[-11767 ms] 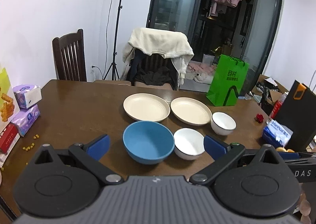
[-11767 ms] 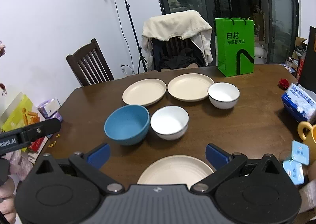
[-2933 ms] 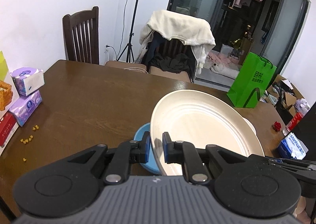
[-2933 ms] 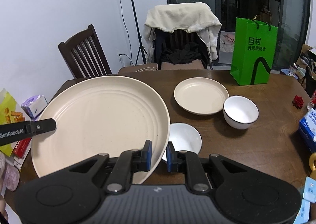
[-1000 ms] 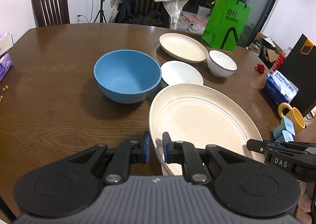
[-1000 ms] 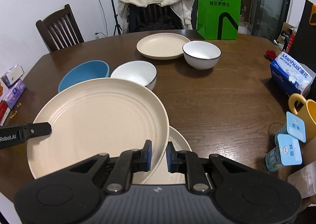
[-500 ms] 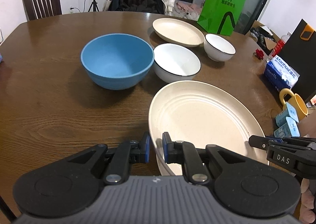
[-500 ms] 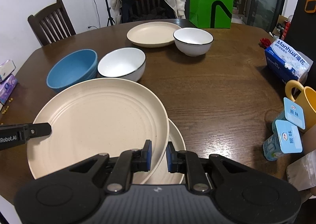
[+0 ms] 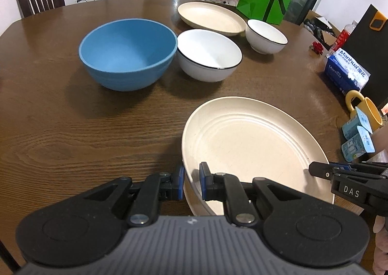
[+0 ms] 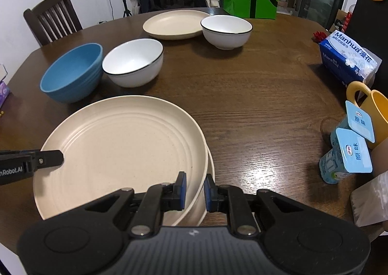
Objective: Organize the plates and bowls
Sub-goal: 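Lower the beige plate onto the placed plate and open both grippers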
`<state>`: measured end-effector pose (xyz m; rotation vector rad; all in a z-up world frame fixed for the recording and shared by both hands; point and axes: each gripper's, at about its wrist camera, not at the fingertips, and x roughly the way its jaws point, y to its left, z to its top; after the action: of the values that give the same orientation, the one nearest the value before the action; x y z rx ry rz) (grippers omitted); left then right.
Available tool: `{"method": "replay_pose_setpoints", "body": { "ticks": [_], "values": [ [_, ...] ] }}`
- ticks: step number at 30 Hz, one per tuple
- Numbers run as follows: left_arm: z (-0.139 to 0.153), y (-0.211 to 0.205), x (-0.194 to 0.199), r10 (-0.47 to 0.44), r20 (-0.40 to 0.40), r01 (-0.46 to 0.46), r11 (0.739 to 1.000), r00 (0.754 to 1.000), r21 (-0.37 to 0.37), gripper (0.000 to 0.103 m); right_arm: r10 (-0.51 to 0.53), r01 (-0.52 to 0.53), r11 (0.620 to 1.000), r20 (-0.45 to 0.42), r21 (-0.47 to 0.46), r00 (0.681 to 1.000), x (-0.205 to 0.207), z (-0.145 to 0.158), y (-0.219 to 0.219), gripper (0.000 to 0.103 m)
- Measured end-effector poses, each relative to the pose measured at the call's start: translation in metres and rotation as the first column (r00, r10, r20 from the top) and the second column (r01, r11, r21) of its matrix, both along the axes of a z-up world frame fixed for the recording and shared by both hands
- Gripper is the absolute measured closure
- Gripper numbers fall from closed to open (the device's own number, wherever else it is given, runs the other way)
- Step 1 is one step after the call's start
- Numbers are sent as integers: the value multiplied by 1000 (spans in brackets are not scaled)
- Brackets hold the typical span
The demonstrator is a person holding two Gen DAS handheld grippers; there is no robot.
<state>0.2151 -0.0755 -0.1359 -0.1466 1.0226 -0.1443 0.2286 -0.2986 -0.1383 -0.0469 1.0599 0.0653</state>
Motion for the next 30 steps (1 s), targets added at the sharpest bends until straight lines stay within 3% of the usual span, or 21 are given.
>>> {"method": "replay_pose_setpoints", "body": {
  "ticks": [11, 30],
  "values": [
    [-16, -8, 4, -24, -32, 26, 999, 999, 38, 90, -3, 2, 1000, -34, -27, 999, 3, -13, -3, 88],
    [-14, -24, 9, -44, -81, 55, 989, 996, 137, 89, -24, 20, 999, -82, -49, 996, 6, -25, -2, 88]
  ]
}}
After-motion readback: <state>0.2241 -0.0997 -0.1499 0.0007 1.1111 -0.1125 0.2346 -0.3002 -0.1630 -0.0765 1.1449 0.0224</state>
